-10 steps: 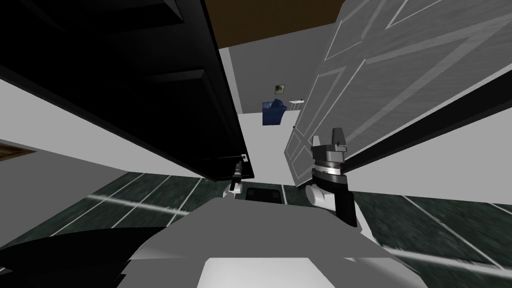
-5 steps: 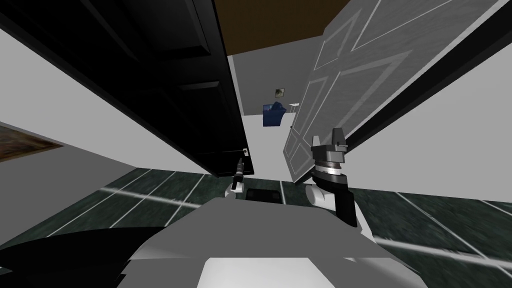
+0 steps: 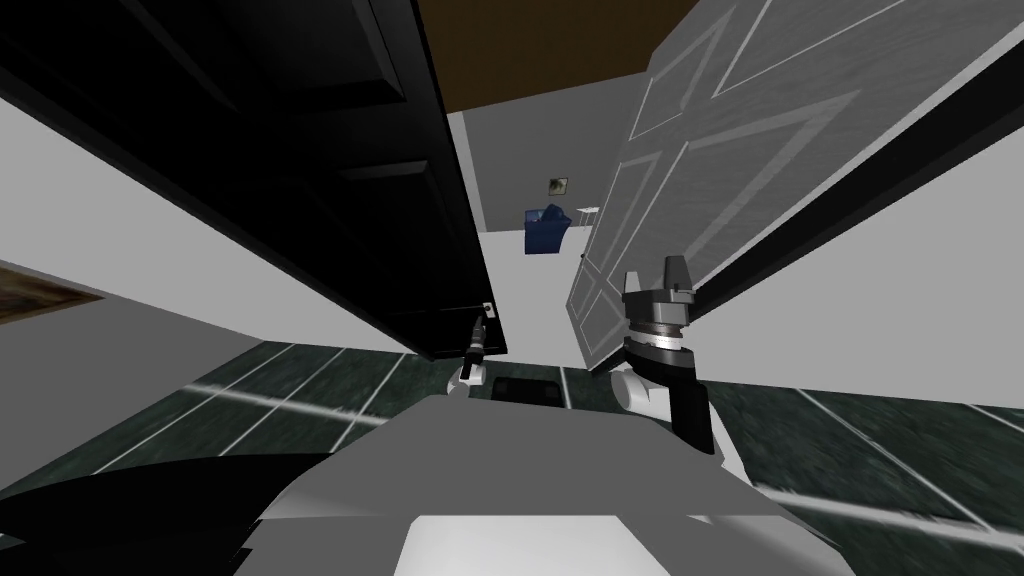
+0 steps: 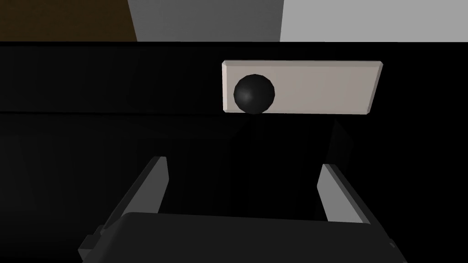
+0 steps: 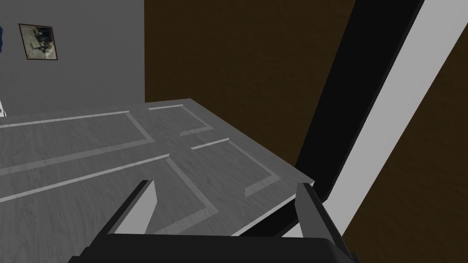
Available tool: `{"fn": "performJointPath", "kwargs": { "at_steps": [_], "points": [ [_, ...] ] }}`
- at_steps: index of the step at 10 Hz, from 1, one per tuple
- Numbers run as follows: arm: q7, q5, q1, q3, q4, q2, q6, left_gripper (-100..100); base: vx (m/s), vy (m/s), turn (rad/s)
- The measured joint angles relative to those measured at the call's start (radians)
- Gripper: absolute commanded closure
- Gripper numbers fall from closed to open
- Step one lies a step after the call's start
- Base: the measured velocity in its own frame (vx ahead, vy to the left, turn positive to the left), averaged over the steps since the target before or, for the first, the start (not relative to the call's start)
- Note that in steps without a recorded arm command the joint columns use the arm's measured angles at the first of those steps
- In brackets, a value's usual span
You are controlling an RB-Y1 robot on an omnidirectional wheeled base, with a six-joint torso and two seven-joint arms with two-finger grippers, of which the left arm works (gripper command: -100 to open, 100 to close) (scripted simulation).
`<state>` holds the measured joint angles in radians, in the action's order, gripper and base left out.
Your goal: Push the door open
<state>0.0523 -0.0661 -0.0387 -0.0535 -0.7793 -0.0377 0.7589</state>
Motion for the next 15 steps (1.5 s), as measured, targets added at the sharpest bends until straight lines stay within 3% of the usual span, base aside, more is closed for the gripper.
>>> {"fn": "performJointPath", "kwargs": {
  "at_steps": [3,6,7,13,15],
  "points": [
    [0.0,-0.002,0.005,-0.004,0.0,-0.003,0.009,-100,0.198,0.017,-0.026],
    [0.001,-0.005,0.004,-0.009,0.007,0.011,0.018,-100,0.158,0.012,-0.016],
    [0.001,-0.005,0.004,-0.009,0.008,0.013,0.02,100,-0.019,-0.002,-0.004],
    [0.002,-0.004,0.005,-0.009,0.009,0.012,0.015,100,0.006,-0.003,-0.015],
    [0.009,-0.026,0.003,-0.026,0.034,-0.003,0.021,100,0.146,-0.016,-0.041]
  ]
}}
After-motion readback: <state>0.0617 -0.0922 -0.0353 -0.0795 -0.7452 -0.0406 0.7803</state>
